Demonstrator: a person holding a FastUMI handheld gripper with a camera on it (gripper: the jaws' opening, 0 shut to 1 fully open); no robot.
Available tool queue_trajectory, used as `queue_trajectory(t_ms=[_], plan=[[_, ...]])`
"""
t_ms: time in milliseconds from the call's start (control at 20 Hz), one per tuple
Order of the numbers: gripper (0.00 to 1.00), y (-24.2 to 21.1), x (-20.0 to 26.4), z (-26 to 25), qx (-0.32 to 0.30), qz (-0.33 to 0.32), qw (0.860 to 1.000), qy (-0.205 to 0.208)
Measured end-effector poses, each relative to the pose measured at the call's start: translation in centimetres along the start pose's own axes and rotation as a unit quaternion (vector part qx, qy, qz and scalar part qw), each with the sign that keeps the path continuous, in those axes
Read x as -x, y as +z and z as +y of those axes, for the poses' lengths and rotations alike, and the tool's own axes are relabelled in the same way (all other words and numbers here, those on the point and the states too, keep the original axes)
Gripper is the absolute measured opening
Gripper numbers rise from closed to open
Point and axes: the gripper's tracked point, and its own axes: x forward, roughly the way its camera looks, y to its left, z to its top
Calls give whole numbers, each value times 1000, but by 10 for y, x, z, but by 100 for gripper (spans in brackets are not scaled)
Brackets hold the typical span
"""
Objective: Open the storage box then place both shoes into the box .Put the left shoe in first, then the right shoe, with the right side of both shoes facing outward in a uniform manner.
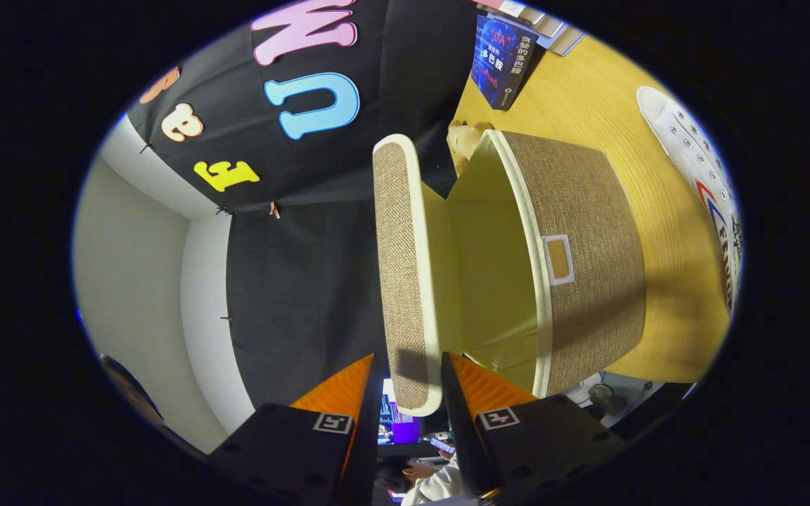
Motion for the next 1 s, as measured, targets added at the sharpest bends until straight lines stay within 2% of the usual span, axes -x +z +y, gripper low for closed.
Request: queue_trajectory(t_ms=[100,150,300,450,800,1000], plan=[[30,5,-1,-8,9,-17,999,-28],[20,7,1,-6,10,-22,999,-29],[10,13,-1,4,19,-41,998,-32],[6,14,-2,16,25,-44,998,-28],[6,10,-23,50,50,-32,998,-32],[6,7,-50,65,90,-18,994,-56]])
